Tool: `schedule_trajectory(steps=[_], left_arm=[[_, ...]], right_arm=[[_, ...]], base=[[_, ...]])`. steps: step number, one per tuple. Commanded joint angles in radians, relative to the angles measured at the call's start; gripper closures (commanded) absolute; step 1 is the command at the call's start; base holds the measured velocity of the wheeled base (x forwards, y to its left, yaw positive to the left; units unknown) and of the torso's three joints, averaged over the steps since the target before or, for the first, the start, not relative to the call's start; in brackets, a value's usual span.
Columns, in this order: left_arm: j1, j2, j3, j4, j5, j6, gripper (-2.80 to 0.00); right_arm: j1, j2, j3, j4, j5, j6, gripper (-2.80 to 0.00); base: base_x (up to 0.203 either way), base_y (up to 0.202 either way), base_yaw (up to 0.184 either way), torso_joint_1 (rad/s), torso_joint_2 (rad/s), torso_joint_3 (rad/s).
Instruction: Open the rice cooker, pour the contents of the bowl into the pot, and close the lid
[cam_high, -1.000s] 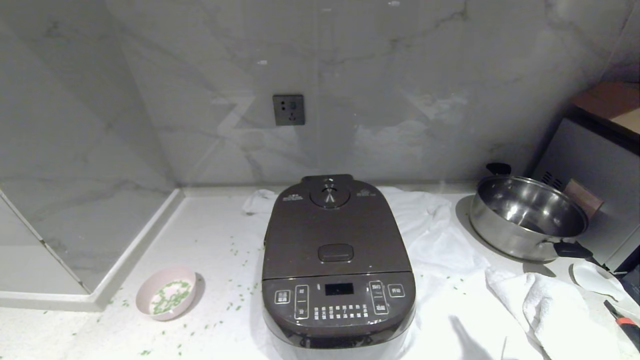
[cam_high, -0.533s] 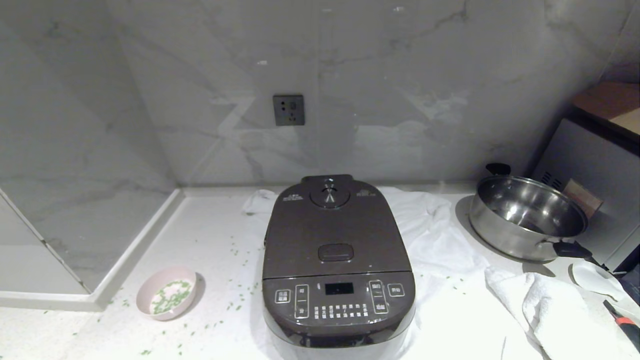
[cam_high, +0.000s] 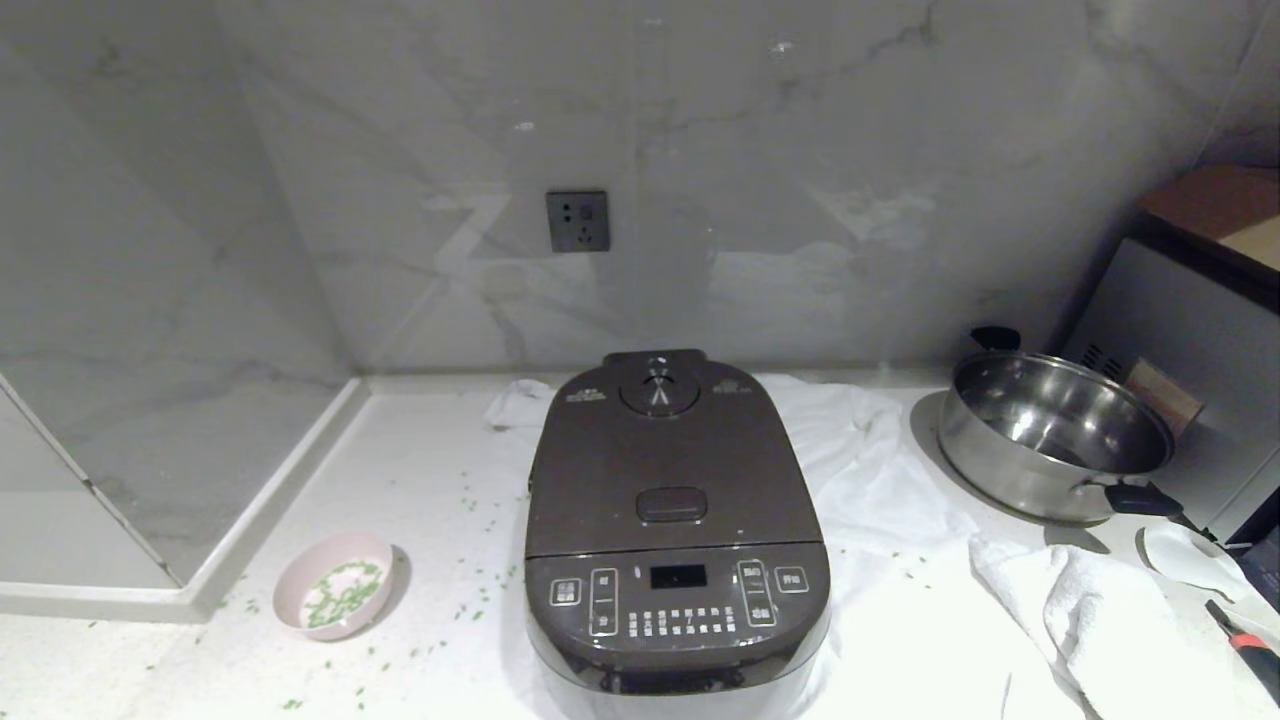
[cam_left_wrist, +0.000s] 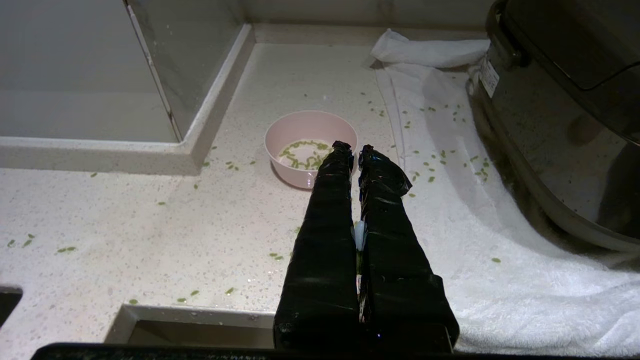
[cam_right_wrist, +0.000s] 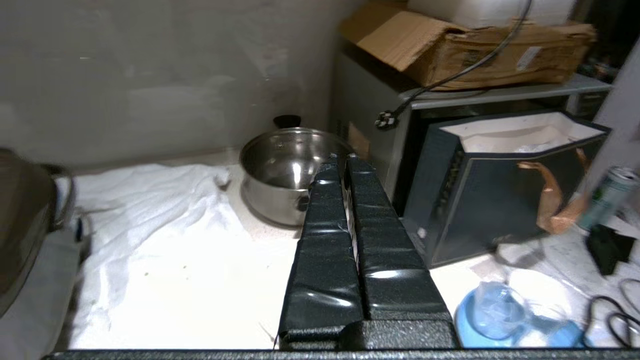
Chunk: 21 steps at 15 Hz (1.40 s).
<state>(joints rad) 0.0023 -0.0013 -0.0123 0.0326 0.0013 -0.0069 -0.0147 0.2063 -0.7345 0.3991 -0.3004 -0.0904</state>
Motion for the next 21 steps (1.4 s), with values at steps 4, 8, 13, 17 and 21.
schedule_trajectory(steps=[4, 8, 13, 17, 21], left_arm=[[0.001, 0.001, 0.000, 0.000, 0.000, -0.001, 0.00], [0.001, 0.001, 0.000, 0.000, 0.000, -0.001, 0.00], [0.001, 0.001, 0.000, 0.000, 0.000, -0.001, 0.00], [0.001, 0.001, 0.000, 0.000, 0.000, -0.001, 0.00], [0.001, 0.001, 0.000, 0.000, 0.000, -0.001, 0.00]], right_arm=[[0.011, -0.204, 0.241, -0.001, 0.144, -0.049, 0.00], [0.012, -0.206, 0.428, -0.013, 0.292, -0.037, 0.00], [0.013, -0.206, 0.743, -0.396, 0.353, -0.089, 0.00], [0.013, -0.206, 0.736, -0.395, 0.356, -0.029, 0.00], [0.013, -0.205, 0.736, -0.396, 0.354, -0.032, 0.00]], base=[[0.000, 0.000, 0.000, 0.000, 0.00, 0.000], [0.000, 0.000, 0.000, 0.000, 0.00, 0.000], [0.000, 0.000, 0.000, 0.000, 0.00, 0.000], [0.000, 0.000, 0.000, 0.000, 0.00, 0.000], [0.000, 0.000, 0.000, 0.000, 0.00, 0.000]])
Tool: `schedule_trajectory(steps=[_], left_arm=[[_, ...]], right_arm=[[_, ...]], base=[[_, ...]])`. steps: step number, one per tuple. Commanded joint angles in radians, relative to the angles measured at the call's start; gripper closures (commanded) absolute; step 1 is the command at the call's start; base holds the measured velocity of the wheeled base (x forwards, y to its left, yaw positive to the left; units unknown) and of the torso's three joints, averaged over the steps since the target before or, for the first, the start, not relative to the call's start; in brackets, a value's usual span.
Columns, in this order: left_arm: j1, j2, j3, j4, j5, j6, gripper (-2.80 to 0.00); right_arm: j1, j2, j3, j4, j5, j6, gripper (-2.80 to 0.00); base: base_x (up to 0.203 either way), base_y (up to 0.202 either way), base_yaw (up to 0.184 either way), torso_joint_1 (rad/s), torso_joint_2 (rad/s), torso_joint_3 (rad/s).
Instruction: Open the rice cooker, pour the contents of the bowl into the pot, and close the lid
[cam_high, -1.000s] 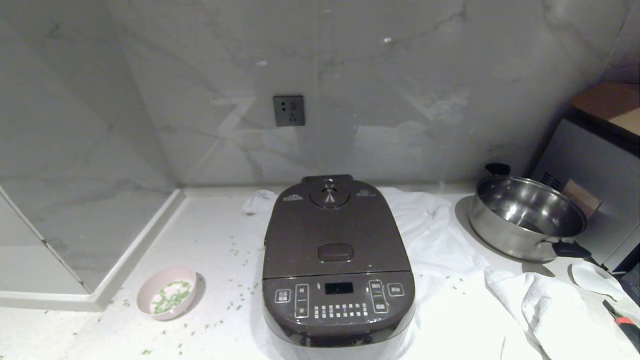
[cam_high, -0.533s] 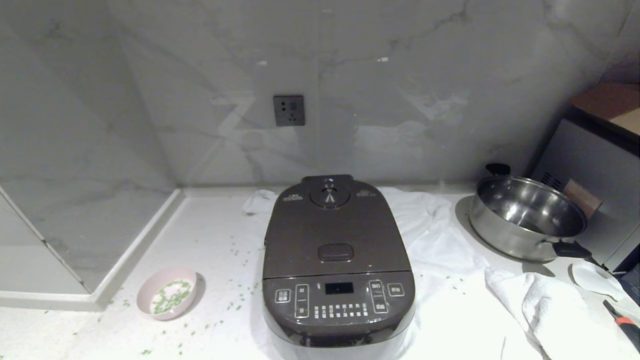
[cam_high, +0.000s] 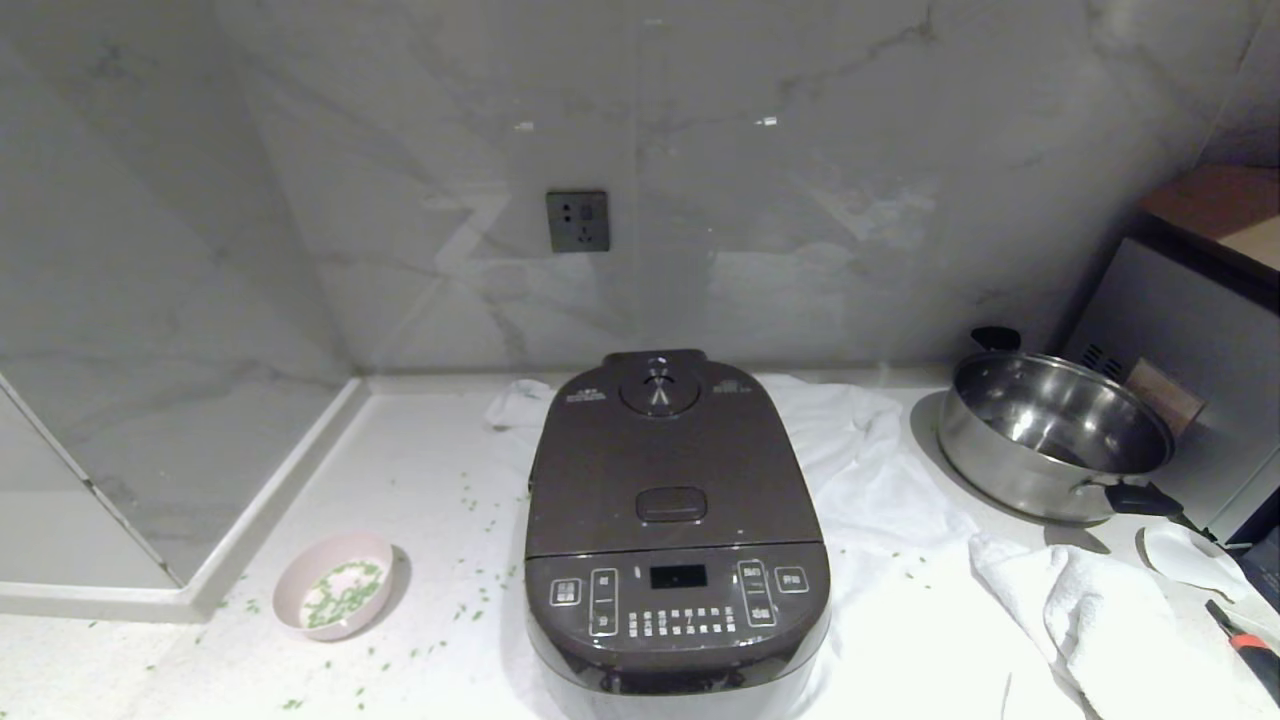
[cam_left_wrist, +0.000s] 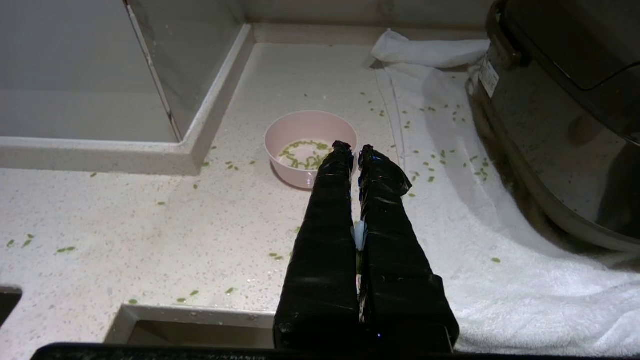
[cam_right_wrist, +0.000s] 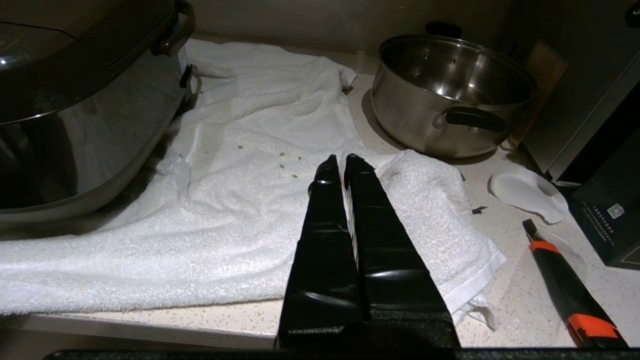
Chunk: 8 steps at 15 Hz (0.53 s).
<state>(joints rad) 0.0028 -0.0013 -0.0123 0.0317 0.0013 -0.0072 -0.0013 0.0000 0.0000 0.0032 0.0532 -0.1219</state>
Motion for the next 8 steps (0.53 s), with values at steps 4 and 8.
schedule_trajectory(steps=[4, 8], left_arm=[[0.000, 0.001, 0.000, 0.000, 0.000, 0.000, 0.00], [0.000, 0.001, 0.000, 0.000, 0.000, 0.000, 0.00]], right_arm=[[0.000, 0.000, 0.002, -0.001, 0.000, 0.001, 0.00], [0.000, 0.001, 0.002, 0.001, 0.000, 0.007, 0.00]], base=[[0.000, 0.000, 0.000, 0.000, 0.00, 0.000], [0.000, 0.000, 0.000, 0.000, 0.00, 0.000]])
